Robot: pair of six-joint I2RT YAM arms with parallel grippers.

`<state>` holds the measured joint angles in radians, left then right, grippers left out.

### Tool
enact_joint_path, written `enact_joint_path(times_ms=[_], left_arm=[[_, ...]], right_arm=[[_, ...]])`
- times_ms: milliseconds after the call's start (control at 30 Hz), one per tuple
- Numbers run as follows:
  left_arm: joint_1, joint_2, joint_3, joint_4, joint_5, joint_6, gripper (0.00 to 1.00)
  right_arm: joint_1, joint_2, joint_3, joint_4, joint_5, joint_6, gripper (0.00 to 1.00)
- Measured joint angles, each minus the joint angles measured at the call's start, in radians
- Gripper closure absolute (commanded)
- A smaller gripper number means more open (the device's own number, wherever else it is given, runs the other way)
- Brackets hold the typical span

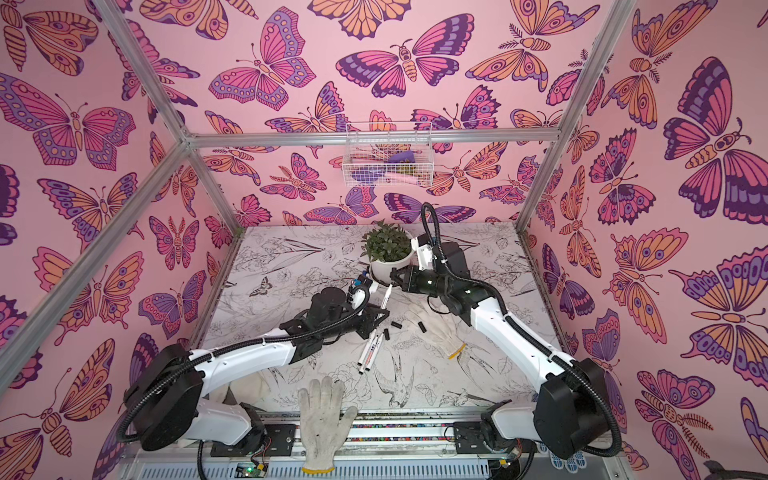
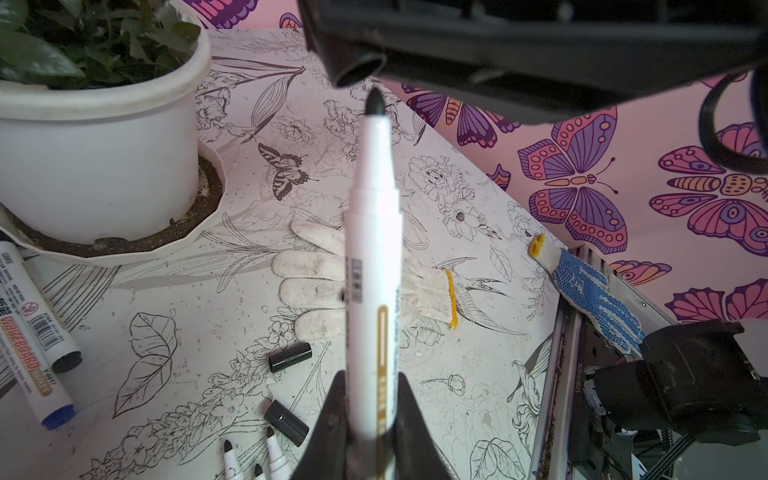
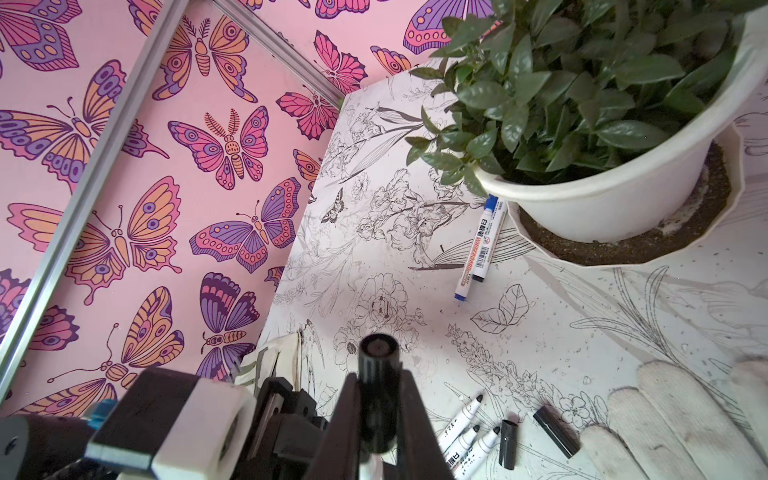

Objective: Insert the pens into the pen caps
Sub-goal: 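Hold the black cap above the marker tip held by the left gripper, then lower the black cap in the right gripper onto the upright marker tip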

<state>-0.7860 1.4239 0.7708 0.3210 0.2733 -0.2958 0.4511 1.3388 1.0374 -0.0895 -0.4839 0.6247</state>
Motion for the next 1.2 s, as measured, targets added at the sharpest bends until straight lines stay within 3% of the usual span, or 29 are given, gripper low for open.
enact_joint_path(times_ms=[667,1200], left_arm=[[-0.001,0.0,0.001,0.003,-0.003,-0.008,1.0],[0.012,0.076,0.12,0.078,0.023,-0.121,1.0]], right_arm=[[0.0,-0.014,-0.03,-0.019,-0.058,0.0,1.0],[-0.028,-0.053,-0.066,0.176,-0.033,0.03,1.0]])
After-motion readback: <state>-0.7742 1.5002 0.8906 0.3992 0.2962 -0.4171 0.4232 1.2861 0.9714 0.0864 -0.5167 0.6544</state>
